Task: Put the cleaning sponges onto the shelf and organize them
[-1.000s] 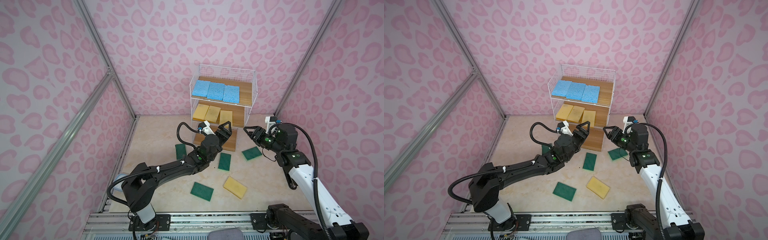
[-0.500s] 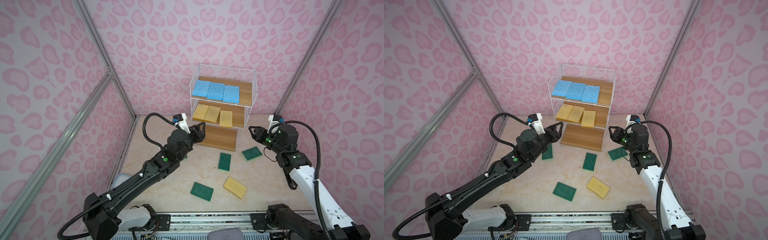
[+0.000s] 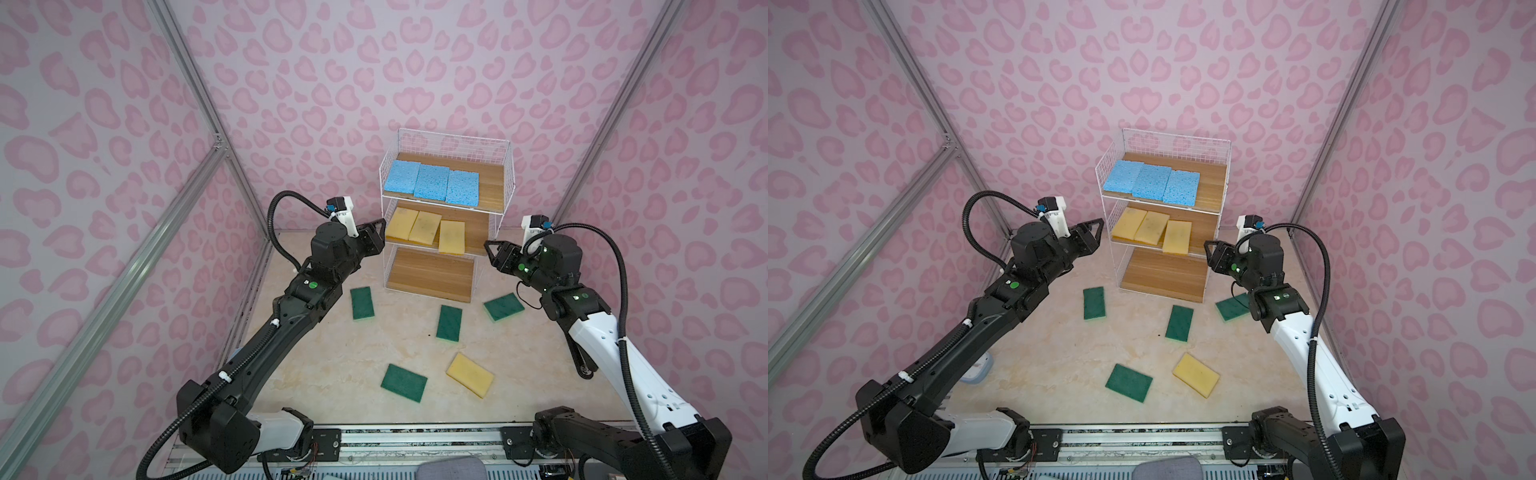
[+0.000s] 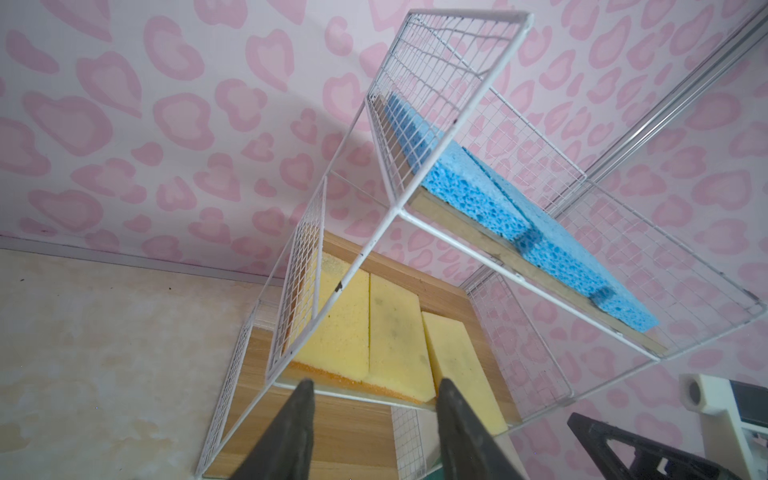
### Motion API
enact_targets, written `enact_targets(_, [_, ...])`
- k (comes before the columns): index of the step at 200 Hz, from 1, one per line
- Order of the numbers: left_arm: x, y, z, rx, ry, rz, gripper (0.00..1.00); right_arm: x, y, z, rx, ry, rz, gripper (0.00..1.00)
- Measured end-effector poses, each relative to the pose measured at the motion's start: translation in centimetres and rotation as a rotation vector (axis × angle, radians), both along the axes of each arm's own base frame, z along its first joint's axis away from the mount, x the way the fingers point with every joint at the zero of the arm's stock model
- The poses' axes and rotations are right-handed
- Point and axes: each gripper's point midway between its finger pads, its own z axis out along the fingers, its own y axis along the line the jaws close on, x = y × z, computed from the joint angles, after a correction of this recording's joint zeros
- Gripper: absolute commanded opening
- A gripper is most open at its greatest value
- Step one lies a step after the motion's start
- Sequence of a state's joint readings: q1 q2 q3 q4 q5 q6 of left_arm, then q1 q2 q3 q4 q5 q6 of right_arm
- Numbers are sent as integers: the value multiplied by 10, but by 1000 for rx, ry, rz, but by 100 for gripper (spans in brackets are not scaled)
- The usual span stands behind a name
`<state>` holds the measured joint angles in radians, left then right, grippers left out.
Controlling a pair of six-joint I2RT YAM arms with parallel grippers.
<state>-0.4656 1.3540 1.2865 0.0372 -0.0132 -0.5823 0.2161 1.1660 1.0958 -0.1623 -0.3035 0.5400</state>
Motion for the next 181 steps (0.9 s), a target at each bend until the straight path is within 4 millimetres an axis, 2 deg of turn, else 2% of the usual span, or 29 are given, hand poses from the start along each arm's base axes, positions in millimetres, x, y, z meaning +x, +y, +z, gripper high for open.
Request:
enact_targets(37, [25, -2, 4, 6, 0, -7, 45, 7, -1, -4, -8, 11, -13, 45])
enact_targets(89, [53, -5, -8, -5, 28, -25, 37, 14, 0, -3, -9, 15, -16, 38])
enact_targets(94, [55, -6, -9, -7, 29, -31, 32, 15, 0, -3, -9, 16, -16, 37])
enact_targets(146, [64, -16, -14, -23, 37, -73, 14, 24, -3, -7, -11, 30, -27, 31])
enact_targets(161, [67, -16, -13, -11, 23, -72, 5, 26, -5, -9, -10, 36, -28, 30])
enact_targets(181, [68, -16, -12, -49, 35, -72, 4, 30, -3, -9, -4, 40, -15, 29])
